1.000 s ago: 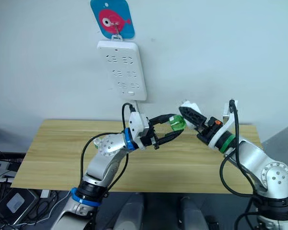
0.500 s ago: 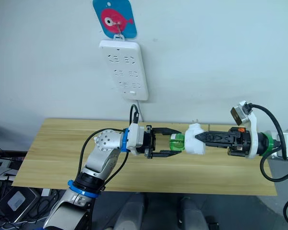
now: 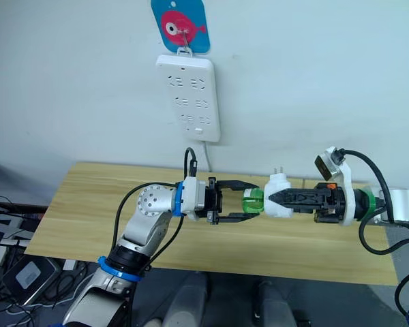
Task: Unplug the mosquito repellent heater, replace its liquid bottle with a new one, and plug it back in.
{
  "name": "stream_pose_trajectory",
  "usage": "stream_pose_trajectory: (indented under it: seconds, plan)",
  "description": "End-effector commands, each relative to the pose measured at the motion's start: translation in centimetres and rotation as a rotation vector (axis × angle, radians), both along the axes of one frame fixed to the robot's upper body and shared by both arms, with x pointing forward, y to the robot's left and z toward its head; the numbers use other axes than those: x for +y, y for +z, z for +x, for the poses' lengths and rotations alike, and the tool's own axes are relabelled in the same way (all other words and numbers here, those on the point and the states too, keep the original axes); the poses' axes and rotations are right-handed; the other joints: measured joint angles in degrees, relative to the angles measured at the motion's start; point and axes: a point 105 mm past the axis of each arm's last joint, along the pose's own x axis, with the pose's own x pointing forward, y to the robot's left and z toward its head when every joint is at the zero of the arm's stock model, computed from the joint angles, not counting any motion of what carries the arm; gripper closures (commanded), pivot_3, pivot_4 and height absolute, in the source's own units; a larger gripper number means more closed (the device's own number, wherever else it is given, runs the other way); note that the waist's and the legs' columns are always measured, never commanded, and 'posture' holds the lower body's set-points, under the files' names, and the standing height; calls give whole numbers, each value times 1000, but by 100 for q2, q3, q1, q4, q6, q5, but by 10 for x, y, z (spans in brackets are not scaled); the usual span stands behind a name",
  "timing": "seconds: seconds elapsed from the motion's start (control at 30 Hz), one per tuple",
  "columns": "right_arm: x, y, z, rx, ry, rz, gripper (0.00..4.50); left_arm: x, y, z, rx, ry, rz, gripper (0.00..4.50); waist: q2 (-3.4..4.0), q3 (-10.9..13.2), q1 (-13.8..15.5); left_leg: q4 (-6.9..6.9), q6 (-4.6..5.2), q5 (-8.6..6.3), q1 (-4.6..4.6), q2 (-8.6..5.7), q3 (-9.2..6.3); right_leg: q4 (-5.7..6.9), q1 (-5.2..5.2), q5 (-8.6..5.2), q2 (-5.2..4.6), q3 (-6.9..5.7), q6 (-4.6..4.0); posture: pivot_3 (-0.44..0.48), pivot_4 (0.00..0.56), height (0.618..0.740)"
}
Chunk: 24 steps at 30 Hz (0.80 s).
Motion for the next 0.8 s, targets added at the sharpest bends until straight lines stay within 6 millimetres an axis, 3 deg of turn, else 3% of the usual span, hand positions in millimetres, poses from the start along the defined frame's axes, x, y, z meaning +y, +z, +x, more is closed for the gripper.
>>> stream_pose_trajectory:
  seconds: [0.03, 0.07, 0.17, 0.23, 0.4, 0.47, 0.57, 0.8]
  plan:
    - [0, 12, -2, -34, 15, 27, 9, -4, 1, -5, -14, -18, -2, 2222, -1, 1, 7, 0, 0, 0, 0, 0, 0, 0, 0, 0, 0, -1, 0, 324, 292, 740]
    - [0, 12, -3, -34, 19, 24, 9, -4, 1, -5, -13, -19, -2, 2222, -2, 1, 7, 0, 0, 0, 0, 0, 0, 0, 0, 0, 0, -1, 0, 324, 292, 740]
    - [1, 10, -2, -34, 8, 14, 580, -6, 2, -4, -15, -19, -4, 2222, -2, 3, 6, 0, 0, 0, 0, 0, -1, 0, 0, 0, 0, -2, 0, 324, 296, 740]
    - [2, 9, -2, -34, 6, 12, 1264, -7, 3, -4, -16, -20, -6, 2222, -2, 5, 6, 0, 0, 0, 0, 0, -1, 0, 0, 0, 0, -2, 0, 325, 297, 740]
    - [2, 8, -3, -40, 7, -2, 1465, -7, 5, -5, 14, -24, -18, 2222, -2, 17, 6, 0, 0, 0, 0, 0, -1, 0, 0, -1, 0, -2, 1, 325, 298, 740]
    - [2, 7, -4, -45, 1, -20, 1465, -6, 10, -4, 116, -24, -37, 2222, -3, 18, 5, 0, 0, 0, 0, 0, -1, 0, 0, 0, 0, -3, 1, 324, 298, 740]
    - [4, 7, -9, -77, 9, -76, 1465, -2, 13, 0, 406, -51, -25, 2222, -2, 39, -10, 0, 0, 0, -1, 0, -3, 1, -1, -3, 0, -4, 5, 321, 300, 740]
    - [8, 9, -14, -127, 33, -132, 1465, 21, 8, 4, 1411, -213, 94, 2222, -17, 125, -82, 11, 1, 1, -5, 4, -26, 10, 0, -16, 3, -21, 27, 312, 304, 740]
